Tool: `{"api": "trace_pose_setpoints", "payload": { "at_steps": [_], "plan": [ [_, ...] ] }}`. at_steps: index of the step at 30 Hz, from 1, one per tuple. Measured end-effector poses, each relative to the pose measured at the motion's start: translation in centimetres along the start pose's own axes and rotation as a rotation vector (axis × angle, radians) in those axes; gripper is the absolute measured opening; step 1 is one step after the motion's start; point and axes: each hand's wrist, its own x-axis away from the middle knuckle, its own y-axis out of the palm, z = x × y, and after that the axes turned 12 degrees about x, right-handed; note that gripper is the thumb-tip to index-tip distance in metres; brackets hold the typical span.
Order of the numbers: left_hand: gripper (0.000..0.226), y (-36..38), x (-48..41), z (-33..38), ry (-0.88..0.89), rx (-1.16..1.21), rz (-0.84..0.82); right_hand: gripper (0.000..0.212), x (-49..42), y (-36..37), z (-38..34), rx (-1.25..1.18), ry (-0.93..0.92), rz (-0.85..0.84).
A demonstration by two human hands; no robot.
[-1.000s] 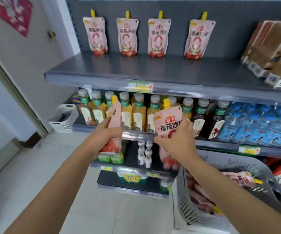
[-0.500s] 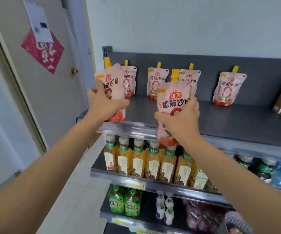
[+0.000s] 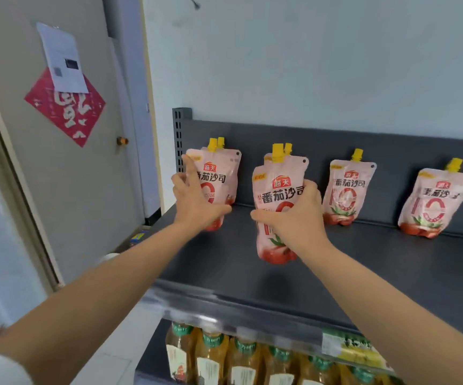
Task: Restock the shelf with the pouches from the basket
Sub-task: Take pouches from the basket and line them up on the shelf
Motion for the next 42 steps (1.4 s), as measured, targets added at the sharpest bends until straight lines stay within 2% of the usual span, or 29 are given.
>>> {"api": "trace_pose_setpoints", "payload": {
  "at_steps": [6, 10, 12, 19, 22, 26, 29, 35, 38, 42],
  "plan": [
    [0.144, 2.3, -3.2, -2.5, 0.019, 0.095, -0.029, 0.091, -1.7, 3.6, -0.1, 0.027, 0.006, 0.015],
    [0.147, 3.0, -4.6, -3.1, 0.046, 0.188, -0.076, 0.109, -2.3, 5.7, -0.5, 0.064, 0.028, 0.028],
    [0.148, 2.8, -4.9, -3.0, 0.051, 0.227, -0.085, 0.111, -2.7, 6.4, -0.7, 0.068, 0.029, 0.050],
    [0.151, 0.2, -5.3, -5.3, 0.155, 0.184, -0.306, 0.093, -3.8, 8.8, -1.0, 0.074, 0.053, 0.124],
    [0.146, -0.4, -5.3, -5.9, 0.211, 0.146, -0.349, 0.090, -4.2, 9.8, -1.3, 0.046, 0.075, 0.144],
    [0.136, -0.2, -5.6, -5.6, 0.241, 0.102, -0.373, 0.099, -4.2, 11.1, -2.1, 0.015, 0.084, 0.172],
    [0.130, -1.0, -5.6, -5.8, 0.299, 0.019, -0.390, 0.097, -4.0, 11.9, -2.6, 0.049, 0.075, 0.182],
    [0.133, -5.7, -6.2, -7.2, 0.360, -0.182, -0.331, 0.095, -4.0, 13.5, -3.8, 0.032, 0.081, 0.198],
    [0.126, -7.7, -6.2, -7.6, 0.366, -0.334, -0.266, 0.090, -4.2, 14.5, -4.5, 0.046, 0.071, 0.204],
    [0.117, -9.2, -5.4, -6.6, 0.449, -0.427, -0.238, 0.098, -4.7, 15.4, -4.9, 0.064, 0.079, 0.211]
  ]
}}
